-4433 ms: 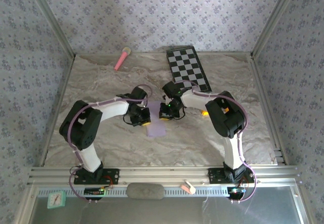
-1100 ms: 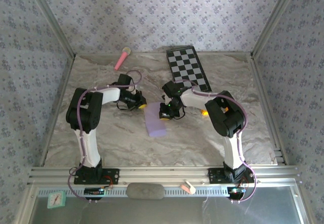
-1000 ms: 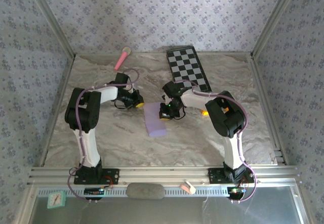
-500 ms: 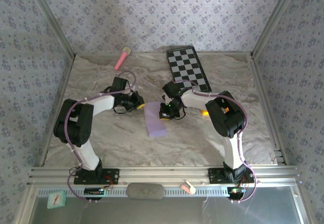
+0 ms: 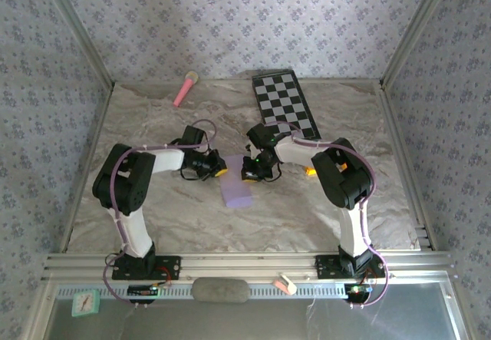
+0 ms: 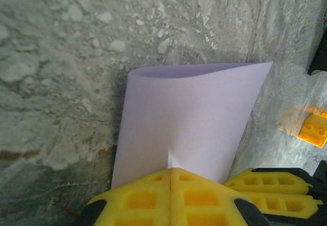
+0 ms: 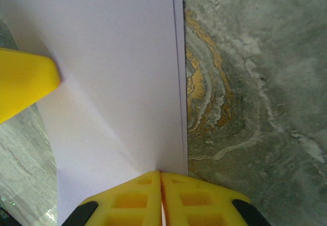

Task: Fold a paper plane with a square sheet of paper (pick it up from the middle)
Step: First fold the square sheet of paper in half at the center of the table.

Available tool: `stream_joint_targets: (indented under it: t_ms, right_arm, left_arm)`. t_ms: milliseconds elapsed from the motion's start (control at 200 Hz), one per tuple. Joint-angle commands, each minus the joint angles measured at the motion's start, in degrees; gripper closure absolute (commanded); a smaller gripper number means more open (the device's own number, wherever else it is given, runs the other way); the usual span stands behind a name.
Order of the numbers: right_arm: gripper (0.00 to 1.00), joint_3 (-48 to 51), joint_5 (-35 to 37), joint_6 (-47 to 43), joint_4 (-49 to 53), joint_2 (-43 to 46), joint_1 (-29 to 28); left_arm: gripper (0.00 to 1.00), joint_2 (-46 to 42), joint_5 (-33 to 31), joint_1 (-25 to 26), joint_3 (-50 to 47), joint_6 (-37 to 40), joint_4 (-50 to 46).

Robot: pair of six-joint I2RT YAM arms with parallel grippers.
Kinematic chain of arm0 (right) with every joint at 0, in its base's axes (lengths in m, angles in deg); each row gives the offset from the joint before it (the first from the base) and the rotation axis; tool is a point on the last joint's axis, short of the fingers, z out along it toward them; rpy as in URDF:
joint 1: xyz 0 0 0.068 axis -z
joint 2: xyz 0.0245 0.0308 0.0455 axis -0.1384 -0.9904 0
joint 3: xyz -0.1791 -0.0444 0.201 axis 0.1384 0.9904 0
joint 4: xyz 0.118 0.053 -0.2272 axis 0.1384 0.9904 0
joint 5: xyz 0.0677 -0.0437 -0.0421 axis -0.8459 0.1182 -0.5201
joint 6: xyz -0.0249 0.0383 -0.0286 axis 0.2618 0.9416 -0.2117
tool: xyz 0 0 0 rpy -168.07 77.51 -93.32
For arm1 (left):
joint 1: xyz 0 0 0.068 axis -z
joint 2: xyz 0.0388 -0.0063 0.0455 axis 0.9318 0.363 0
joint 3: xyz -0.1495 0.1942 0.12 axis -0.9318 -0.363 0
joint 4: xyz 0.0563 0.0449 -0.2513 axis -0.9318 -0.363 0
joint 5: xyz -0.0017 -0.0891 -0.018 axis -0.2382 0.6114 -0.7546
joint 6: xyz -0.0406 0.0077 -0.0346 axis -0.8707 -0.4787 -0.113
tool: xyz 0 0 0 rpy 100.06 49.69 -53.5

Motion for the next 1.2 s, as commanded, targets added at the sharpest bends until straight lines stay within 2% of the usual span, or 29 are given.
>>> stream_joint_targets:
  t_ms: [0,160,305,540,760,860,1014,1194]
  right_arm:
    - [0.91,7.55,14.56,-0.49,7.16,-10.30,0.05]
    - [0.91,7.55,14.78,-0.59,7.15,-10.37,0.01]
    - [0.91,7.40,14.70,-0.58,7.16,-10.38,0.03]
    - [0.91,7.52,14.08,-0.42,6.75,-10.67,-0.02]
    - [0.91,8.04,14.16,-0.32,6.73,-10.74,0.10]
    - [0.91,8.05,14.08,-0.31,6.74,-10.84,0.07]
    - [0.91,8.04,14.24,-0.57,7.11,-10.94,0.14]
    - [0.91,7.96,14.45,-0.66,7.07,-11.13,0.30]
  left_arm:
    - [0.93,1.91,-4.46,-3.96,-0.38,4.28,-3.35]
    - [0.93,2.42,-5.18,-8.62,4.46,9.89,-8.31]
    - [0.92,-1.14,-2.70,-8.46,8.20,10.53,-11.65]
    - [0.91,-7.78,2.71,-4.35,5.31,3.13,-9.85]
    - [0.92,-7.54,5.19,2.35,0.44,-2.86,-7.22]
    - [0.92,-6.63,4.88,3.67,-1.24,-3.14,-7.46]
    - [0.92,-4.35,2.31,3.00,-2.00,-0.17,-10.10]
    - [0.92,-1.94,-0.93,-0.80,-4.12,3.10,-10.33]
